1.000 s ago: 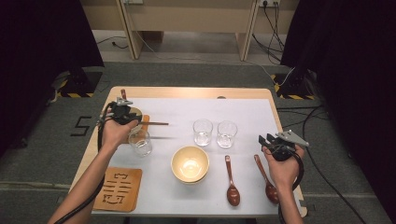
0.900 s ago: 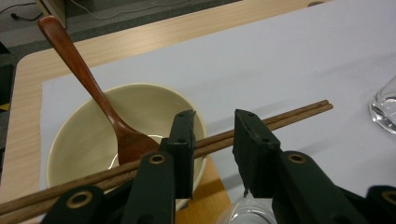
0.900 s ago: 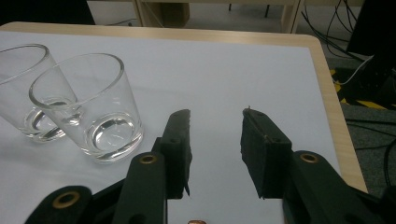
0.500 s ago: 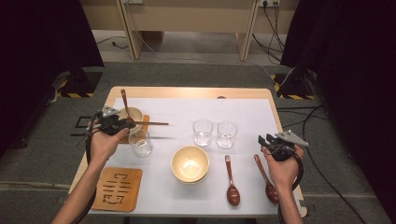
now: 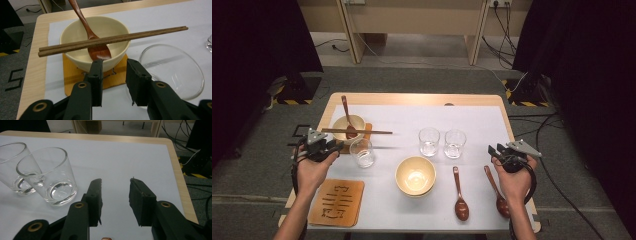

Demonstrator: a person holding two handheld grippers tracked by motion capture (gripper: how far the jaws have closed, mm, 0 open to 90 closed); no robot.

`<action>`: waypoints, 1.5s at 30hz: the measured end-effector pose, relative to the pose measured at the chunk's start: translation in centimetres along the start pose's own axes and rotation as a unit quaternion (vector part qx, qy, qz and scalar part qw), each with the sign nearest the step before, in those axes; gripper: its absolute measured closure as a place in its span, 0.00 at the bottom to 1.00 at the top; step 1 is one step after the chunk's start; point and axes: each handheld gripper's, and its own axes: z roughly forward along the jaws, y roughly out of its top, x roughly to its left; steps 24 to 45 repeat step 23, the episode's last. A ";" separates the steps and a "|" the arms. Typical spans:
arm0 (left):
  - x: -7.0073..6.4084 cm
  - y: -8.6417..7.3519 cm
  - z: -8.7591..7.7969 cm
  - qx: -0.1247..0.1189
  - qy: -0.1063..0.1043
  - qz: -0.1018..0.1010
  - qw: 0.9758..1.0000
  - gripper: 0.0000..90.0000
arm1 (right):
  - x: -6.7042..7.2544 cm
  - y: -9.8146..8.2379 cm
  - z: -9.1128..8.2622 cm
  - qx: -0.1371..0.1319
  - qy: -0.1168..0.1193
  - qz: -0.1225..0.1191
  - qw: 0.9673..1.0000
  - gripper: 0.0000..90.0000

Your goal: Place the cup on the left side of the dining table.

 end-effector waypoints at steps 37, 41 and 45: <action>1.3 -5.4 -0.6 0.004 0.015 -0.031 0.999 0.71 | -0.1 -0.2 0.4 0.005 0.001 0.000 1.000 0.68; 1.3 -5.4 -0.6 0.004 0.015 -0.031 0.999 0.71 | -0.1 -0.2 0.4 0.005 0.001 0.000 1.000 0.68; 1.3 -5.4 -0.6 0.004 0.015 -0.031 0.999 0.71 | -0.1 -0.2 0.4 0.005 0.001 0.000 1.000 0.68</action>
